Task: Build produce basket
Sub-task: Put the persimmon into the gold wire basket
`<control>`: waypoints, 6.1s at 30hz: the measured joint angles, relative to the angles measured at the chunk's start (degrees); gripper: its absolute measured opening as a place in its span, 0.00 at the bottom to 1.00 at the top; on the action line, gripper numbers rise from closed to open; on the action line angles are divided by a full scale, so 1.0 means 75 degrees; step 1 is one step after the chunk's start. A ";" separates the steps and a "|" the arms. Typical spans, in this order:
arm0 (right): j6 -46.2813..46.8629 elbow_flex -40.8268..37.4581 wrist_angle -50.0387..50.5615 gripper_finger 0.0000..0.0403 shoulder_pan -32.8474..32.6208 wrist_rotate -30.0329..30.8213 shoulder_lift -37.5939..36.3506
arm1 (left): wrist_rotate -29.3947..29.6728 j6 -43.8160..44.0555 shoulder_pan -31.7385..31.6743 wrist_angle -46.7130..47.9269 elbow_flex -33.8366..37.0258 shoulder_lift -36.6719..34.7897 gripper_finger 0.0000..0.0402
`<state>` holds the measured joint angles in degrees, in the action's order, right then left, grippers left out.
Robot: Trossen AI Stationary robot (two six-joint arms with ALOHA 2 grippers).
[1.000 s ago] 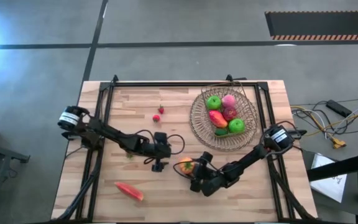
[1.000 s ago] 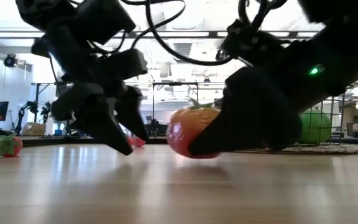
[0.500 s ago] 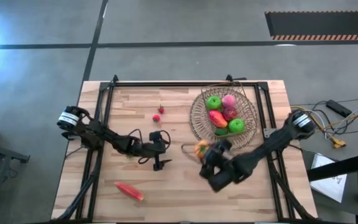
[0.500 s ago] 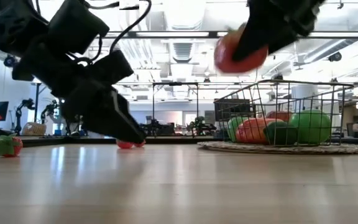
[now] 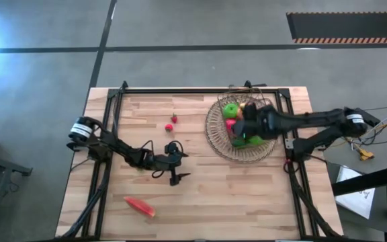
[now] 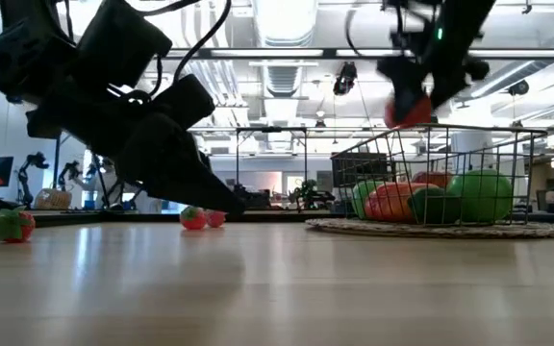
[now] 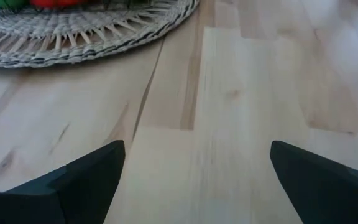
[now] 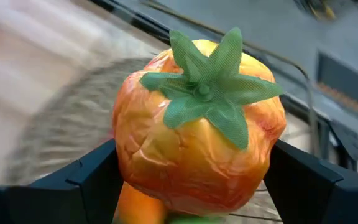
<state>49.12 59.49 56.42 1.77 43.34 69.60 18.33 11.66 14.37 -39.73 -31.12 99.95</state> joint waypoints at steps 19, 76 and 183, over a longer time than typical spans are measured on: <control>-0.2752 -0.1120 -0.3480 0.78 0.2955 -0.2248 0.0648 | -0.0003 0.0006 0.0003 -0.0084 -0.0007 0.0028 0.96; -0.3639 -0.1219 -0.3798 0.94 0.3325 -0.2085 0.0965 | -0.0007 0.0024 0.0050 -0.0073 -0.0010 0.0016 0.96; -0.3404 -0.2526 -0.7026 0.68 0.2627 -0.2328 0.0094 | -0.0009 0.0199 0.0055 -0.0046 -0.0013 0.0016 0.96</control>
<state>23.59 40.55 3.73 21.47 25.88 70.30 18.26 13.15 14.79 -40.07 -31.22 100.07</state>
